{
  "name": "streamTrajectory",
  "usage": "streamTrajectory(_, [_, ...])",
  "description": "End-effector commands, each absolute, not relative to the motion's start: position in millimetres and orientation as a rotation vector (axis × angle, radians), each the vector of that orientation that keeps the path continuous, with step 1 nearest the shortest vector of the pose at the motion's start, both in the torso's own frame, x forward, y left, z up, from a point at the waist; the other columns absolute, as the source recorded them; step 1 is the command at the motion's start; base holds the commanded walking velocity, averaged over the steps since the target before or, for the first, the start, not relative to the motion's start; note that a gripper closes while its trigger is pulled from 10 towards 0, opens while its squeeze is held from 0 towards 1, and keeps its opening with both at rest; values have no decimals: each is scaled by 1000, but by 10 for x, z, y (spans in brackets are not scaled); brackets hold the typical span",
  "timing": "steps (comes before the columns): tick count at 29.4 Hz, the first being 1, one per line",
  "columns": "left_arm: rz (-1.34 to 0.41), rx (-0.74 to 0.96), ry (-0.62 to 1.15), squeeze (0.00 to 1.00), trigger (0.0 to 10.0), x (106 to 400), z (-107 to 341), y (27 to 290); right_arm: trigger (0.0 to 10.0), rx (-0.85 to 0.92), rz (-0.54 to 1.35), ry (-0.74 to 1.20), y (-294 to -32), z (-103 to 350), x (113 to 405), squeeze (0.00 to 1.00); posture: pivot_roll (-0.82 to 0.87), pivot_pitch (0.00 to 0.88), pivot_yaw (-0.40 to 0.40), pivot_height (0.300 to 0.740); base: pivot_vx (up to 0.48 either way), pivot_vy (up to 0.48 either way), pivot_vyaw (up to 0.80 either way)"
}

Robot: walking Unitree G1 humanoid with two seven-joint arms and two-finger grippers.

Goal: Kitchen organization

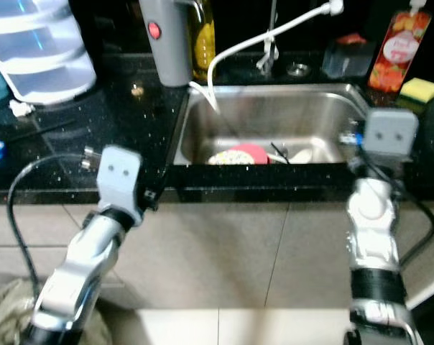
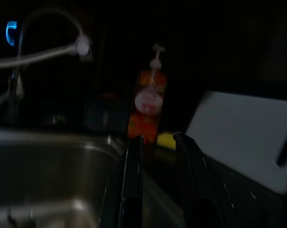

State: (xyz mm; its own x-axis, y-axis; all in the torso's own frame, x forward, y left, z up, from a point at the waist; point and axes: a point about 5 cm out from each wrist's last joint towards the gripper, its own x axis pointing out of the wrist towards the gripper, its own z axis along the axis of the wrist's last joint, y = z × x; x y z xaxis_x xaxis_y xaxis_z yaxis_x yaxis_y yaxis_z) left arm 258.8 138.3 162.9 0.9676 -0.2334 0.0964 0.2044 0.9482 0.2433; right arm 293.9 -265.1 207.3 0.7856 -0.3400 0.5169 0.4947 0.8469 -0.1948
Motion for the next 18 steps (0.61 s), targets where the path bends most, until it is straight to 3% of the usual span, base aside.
streamTrajectory(1, [-244, 284, -92, 0, 10000, 2502, 1506, 1405, 10000, -353, -455, -425, -2621, 1920, 2888, 0, 119, 5, 2, 740, 0, 0, 0])
streamTrajectory(7, [-216, 262, 59, 0, 10000, 2250, 1086, 1522, 10000, -349, -331, -186, -2559, 1315, 2656, 0, 131, 19, -14, 740, 0, 0, 0])
streamTrajectory(8, [-190, 224, 134, 0, 10000, 2186, 913, 1578, 10000, -324, -229, -58, -2474, 1004, 2598, 0, 126, 20, -21, 740, 0, 0, 0])
streamTrajectory(11, [-173, 215, 209, 0, 10000, 2132, 714, 1625, 10000, -236, -140, 103, -2396, 651, 2517, 0, 131, 24, -32, 740, 0, 0, 0])
streamTrajectory(18, [-128, 173, 300, 0, 10000, 2107, 463, 1699, 10000, -156, -18, 353, -2273, 183, 2375, 0, 126, 19, -37, 740, 0, 0, 0])
